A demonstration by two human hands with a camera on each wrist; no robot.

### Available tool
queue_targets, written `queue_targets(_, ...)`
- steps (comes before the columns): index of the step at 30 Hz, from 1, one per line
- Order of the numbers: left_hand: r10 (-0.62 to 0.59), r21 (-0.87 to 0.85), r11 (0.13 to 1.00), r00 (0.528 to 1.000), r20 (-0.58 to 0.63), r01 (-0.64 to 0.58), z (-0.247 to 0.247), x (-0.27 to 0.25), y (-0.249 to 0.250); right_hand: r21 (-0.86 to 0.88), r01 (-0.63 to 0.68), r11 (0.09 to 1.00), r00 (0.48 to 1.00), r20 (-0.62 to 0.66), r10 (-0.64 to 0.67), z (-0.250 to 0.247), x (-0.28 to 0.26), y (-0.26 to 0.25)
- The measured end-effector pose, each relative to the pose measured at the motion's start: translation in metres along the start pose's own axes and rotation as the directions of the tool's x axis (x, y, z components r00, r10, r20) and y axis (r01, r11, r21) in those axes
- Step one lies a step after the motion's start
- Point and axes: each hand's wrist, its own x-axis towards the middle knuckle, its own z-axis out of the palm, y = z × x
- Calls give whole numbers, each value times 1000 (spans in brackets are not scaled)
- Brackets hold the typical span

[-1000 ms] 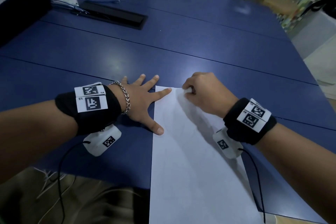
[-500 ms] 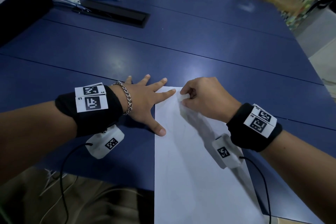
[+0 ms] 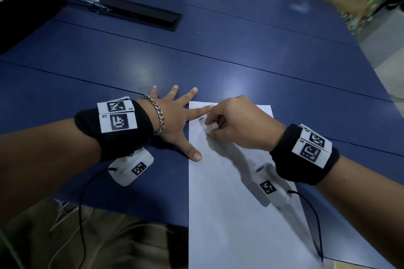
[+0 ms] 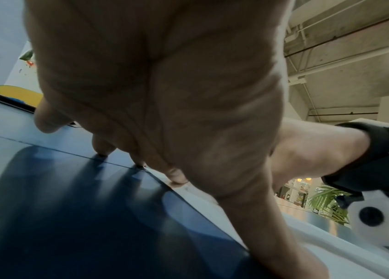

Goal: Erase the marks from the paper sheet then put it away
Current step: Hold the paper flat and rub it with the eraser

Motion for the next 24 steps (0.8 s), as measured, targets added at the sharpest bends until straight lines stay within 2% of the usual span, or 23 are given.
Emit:
queue_targets(5, 12, -6, 1000, 1000, -3, -12, 0, -1, 0, 17, -96, 995, 989, -108, 97, -3, 6, 10)
queue_targets(8, 5, -4, 1000, 1000, 6, -5, 0, -1, 0, 19, -24, 1000, 999, -26, 25, -1, -3, -1)
queue_targets(10, 4, -2, 1000, 1000, 10, -4, -1, 0, 0, 3, -31, 1000, 999, -10, 31, -4, -1, 0)
queue_targets(14, 10, -2, 1000, 1000, 10, -10, -1, 0, 1, -2, -103, 995, 988, -117, 102, -4, 5, 11)
queue_targets(17, 7, -2, 1000, 1000, 11, -7, -1, -1, 0, 6, -24, 1000, 999, -30, 24, 0, -3, 2)
queue_targets(19, 9, -4, 1000, 1000, 8, -9, 0, 0, 0, 7, -23, 1000, 1000, -2, 23, -2, -3, 2)
queue_targets(24, 8, -20, 1000, 1000, -9, -8, 0, -1, -1, 0, -110, 994, 988, -112, 109, -2, 6, 18)
